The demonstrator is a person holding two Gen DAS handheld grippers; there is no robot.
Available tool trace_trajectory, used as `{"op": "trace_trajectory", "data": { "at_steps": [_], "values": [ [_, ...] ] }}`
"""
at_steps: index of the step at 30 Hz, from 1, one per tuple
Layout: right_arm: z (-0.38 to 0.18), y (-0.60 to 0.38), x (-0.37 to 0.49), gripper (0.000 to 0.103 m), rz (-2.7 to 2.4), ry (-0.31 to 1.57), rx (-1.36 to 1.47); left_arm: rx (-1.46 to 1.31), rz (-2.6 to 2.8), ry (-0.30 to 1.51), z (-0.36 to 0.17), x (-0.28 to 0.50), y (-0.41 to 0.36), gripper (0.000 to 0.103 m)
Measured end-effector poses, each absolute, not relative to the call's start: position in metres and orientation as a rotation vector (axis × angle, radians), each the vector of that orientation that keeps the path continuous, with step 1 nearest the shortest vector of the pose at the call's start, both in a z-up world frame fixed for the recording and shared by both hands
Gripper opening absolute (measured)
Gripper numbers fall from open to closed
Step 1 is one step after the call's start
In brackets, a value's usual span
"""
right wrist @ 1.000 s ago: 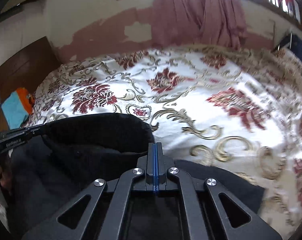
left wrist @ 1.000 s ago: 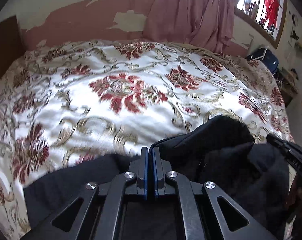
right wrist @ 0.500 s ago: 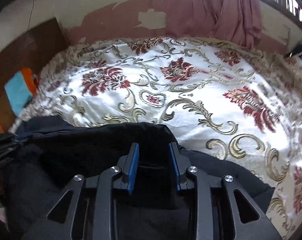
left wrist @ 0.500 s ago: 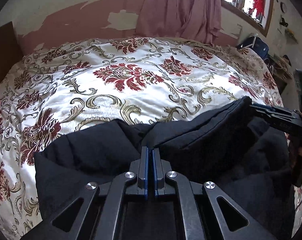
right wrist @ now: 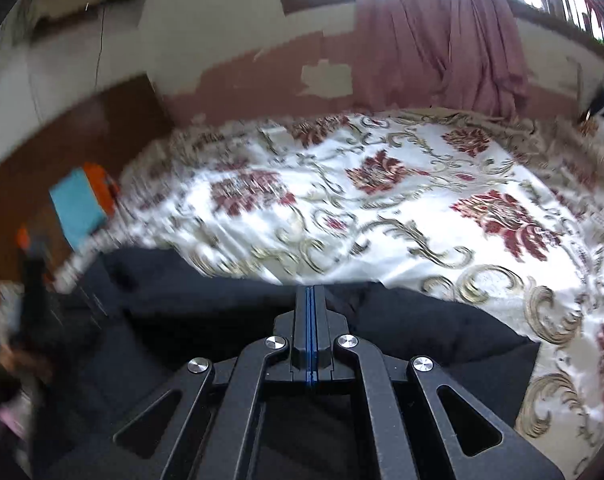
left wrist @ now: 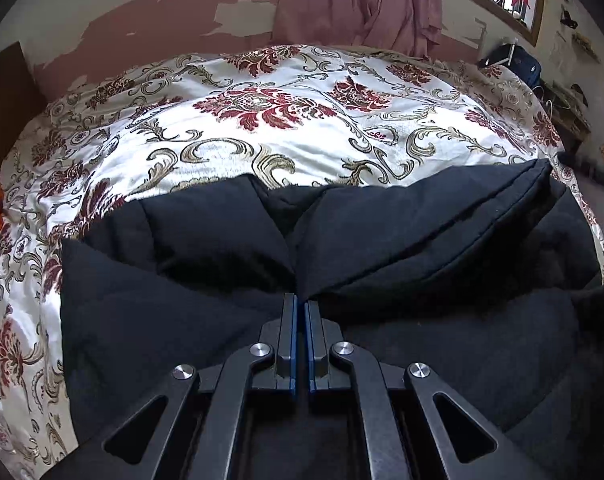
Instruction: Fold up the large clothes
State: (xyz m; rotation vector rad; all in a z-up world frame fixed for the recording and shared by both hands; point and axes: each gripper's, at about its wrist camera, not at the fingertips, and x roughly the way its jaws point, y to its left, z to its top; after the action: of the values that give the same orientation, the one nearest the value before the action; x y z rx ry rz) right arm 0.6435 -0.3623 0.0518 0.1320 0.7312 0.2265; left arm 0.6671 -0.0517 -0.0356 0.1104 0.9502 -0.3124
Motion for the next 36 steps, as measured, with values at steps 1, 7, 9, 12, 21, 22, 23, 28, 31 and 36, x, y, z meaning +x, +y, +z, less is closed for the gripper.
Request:
{"op": "trace_trajectory", "data": {
  "at_steps": [1,7,9,12,21,22,23,28,31,36],
  "values": [
    [0.056,-0.359,0.652,0.001,0.230,0.745,0.146,0.103,-0.316,0.943,-0.037,0.665,-0.050,0.004],
    [0.002,-0.331,0.692,0.001,0.238,0.994,0.132,0.098,-0.354,0.918,-0.033,0.661,-0.050,0.005],
    [-0.020,-0.328,0.688,0.001,0.234,1.044,0.110,0.107,-0.394,0.883,-0.022,0.654,-0.049,0.005],
    [-0.037,-0.335,0.678,0.001,0.247,1.062,0.121,0.114,-0.440,0.780,0.001,0.632,-0.043,0.005],
    [-0.052,-0.350,0.671,0.001,0.306,1.072,0.219,0.117,-0.550,0.850,0.023,0.670,-0.106,0.005],
    [-0.053,-0.351,0.673,0.001,0.311,1.076,0.231,0.148,-0.548,0.913,0.011,0.680,-0.117,0.005],
    [-0.054,-0.354,0.675,0.001,0.321,1.087,0.253,0.177,-0.562,0.995,-0.005,0.690,-0.128,0.005],
    [-0.075,-0.349,0.682,0.001,0.358,1.189,0.213,0.264,-0.526,1.159,-0.059,0.705,-0.140,0.004],
    [-0.089,-0.342,0.685,0.000,0.361,1.190,0.189,0.261,-0.533,1.174,-0.076,0.709,-0.137,0.004],
    [-0.108,-0.334,0.692,0.000,0.327,1.158,0.179,0.266,-0.495,1.157,-0.097,0.714,-0.145,0.004]
  ]
}}
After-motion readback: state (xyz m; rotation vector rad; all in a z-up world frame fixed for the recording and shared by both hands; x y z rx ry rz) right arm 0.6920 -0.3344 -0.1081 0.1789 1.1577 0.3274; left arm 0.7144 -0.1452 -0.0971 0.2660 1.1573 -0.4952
